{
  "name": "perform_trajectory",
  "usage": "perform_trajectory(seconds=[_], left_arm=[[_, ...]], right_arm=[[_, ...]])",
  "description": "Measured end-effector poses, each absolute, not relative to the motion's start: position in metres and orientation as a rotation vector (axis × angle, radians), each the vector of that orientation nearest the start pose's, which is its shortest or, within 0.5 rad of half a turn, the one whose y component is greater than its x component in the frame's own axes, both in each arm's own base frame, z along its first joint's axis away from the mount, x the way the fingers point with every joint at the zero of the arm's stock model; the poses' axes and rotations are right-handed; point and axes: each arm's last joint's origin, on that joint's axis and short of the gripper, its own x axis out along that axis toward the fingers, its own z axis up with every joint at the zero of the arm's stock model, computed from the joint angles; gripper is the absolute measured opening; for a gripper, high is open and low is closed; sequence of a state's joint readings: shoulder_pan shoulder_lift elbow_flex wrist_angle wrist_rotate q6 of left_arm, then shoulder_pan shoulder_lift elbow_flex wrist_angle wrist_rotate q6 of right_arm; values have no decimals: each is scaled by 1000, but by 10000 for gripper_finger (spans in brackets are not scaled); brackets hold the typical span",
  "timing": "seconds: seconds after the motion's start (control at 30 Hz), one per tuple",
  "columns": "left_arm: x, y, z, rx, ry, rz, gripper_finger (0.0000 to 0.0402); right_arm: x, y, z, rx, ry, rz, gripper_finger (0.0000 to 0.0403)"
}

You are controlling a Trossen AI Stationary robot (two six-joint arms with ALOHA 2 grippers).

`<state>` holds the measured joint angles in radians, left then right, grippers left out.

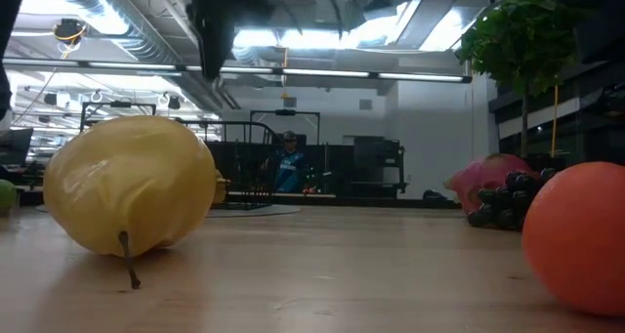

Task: Build produce basket
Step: Put the green chili pepper into the black wire basket

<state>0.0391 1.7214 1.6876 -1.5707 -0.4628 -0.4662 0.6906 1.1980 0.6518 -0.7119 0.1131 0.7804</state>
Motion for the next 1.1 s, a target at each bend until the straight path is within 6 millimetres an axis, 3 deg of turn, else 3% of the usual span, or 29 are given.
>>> perform_trajectory(seconds=[0.17,0.3,0.43,0.63,0.9,1.1], left_arm=[[281,-7,350,23,1268,752,243],[248,-25,372,25,1064,803,243],[210,-35,372,-3,891,824,243],[174,-39,336,-177,691,730,243],[171,-49,263,-233,673,513,243],[183,-53,224,-202,514,410,243]], right_arm=[[152,122,182,180,1253,19,156],[153,122,182,182,1250,21,156],[153,122,182,183,1250,21,156],[153,122,182,181,1250,22,156],[153,122,182,176,1246,18,156],[153,122,182,175,1244,16,156]])
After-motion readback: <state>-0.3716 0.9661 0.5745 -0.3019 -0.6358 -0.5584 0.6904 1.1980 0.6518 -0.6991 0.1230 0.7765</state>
